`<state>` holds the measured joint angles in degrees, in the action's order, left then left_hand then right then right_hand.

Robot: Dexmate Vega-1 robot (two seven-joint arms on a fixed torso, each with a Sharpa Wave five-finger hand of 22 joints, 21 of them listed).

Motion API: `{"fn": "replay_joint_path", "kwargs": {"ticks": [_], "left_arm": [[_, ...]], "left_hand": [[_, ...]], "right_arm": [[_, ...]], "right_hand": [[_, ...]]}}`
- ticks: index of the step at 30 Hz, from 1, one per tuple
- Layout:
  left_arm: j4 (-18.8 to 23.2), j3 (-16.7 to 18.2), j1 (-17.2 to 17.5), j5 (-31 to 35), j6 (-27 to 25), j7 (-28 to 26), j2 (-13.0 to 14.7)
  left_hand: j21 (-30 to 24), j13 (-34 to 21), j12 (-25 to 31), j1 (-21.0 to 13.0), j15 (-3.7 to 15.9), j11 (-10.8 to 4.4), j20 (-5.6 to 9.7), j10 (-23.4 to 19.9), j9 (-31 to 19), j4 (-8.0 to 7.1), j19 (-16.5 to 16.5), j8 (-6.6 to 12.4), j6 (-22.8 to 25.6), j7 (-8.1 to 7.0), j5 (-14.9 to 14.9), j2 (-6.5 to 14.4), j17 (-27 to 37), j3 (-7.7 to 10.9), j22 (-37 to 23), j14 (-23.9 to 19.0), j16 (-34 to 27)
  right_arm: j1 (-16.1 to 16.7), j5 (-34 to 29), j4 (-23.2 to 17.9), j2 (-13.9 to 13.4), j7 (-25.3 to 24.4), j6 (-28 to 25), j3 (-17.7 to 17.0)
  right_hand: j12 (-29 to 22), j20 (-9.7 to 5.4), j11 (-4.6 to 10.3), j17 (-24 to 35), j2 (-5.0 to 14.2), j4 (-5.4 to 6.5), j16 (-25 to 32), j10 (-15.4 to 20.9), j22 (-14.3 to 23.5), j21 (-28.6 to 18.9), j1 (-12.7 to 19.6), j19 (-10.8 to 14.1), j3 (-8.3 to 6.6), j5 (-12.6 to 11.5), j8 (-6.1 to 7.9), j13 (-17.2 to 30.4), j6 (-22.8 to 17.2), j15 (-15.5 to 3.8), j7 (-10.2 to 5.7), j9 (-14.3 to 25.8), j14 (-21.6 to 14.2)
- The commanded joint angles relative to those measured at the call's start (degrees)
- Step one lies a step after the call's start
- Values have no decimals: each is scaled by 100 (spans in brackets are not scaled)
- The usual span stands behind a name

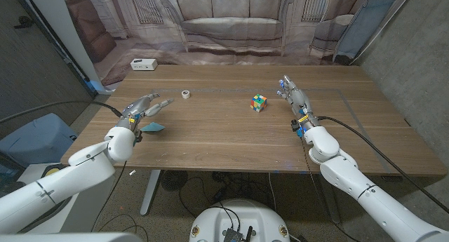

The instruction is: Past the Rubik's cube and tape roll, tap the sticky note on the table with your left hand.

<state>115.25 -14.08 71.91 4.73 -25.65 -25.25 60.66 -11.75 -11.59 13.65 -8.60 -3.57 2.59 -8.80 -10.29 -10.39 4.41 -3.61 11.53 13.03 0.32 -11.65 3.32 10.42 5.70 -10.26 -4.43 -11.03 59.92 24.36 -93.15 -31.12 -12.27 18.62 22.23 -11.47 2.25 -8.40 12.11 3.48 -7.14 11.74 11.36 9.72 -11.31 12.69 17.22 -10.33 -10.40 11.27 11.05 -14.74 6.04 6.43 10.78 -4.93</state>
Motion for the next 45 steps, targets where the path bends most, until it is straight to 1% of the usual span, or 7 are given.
{"fn": "replay_joint_path", "kwargs": {"ticks": [1,15,19,28,34,39,45], "left_arm": [[51,335,212,-367,648,98,-104],[-178,379,95,-787,1613,241,-601],[-89,313,70,-717,1573,87,-785],[60,225,14,-672,1544,27,-983],[-114,133,-120,-847,1892,31,-1288],[-152,-18,-308,-839,1943,58,-1438],[-398,-140,-535,-1032,2392,201,-1668]], "left_hand": [[-21,-26,41,46,-2,-2,3,-76,-9,7,-37,35,49,47,3,-8,9,-23,-29,-55,-33],[-35,-24,63,85,-33,47,10,-172,-7,-10,-97,30,107,133,0,-20,8,-47,-28,-166,-56],[-39,-23,67,91,-35,47,4,-191,-7,-12,-115,37,142,139,-1,-21,8,-51,-28,-191,-60],[-51,-21,73,102,-34,34,-6,-236,-6,-17,-169,43,209,127,-3,-22,7,-59,-27,-261,-70],[-49,-20,90,104,-25,32,-9,-298,-6,-17,-180,39,229,132,-6,-23,5,-62,-26,-303,-75],[-50,-18,78,101,-24,21,-6,-291,-5,-15,-199,31,239,152,-9,-21,4,-62,-25,-329,-72],[-47,-17,71,99,-21,24,-6,-288,-5,-14,-203,28,248,163,-10,-19,4,-63,-25,-334,-66]], "right_arm": [[49,-16,41,49,22,127,22],[35,-173,-41,-1,-20,120,12],[1,-115,38,-17,98,204,-2],[-153,108,411,1,443,402,-19],[-211,208,576,5,604,509,-28],[-228,265,624,-4,689,589,-51],[-235,281,600,-72,718,546,-81]], "right_hand": [[-16,-15,-16,21,46,-4,45,52,20,-9,5,50,32,-21,-2,31,-27,-8,31,9,-20],[-18,-27,3,22,48,-5,50,59,19,-15,6,75,33,-21,-1,31,-27,-23,31,9,-36],[-19,-27,3,21,48,-6,50,63,19,-15,8,78,32,-22,-1,31,-29,-23,34,9,-37],[-21,-26,0,21,45,-8,49,70,19,-12,9,81,35,-21,1,31,-32,-26,35,9,-39],[-21,-29,2,21,45,-9,48,72,19,-12,11,85,35,-22,0,31,-29,-24,35,9,-41],[-23,-30,1,23,46,-6,49,80,19,-12,8,90,37,-22,-1,31,-29,-22,32,9,-44],[-29,-11,1,26,53,1,58,96,19,-9,-1,88,38,-22,0,31,-30,-28,24,9,-64]]}}
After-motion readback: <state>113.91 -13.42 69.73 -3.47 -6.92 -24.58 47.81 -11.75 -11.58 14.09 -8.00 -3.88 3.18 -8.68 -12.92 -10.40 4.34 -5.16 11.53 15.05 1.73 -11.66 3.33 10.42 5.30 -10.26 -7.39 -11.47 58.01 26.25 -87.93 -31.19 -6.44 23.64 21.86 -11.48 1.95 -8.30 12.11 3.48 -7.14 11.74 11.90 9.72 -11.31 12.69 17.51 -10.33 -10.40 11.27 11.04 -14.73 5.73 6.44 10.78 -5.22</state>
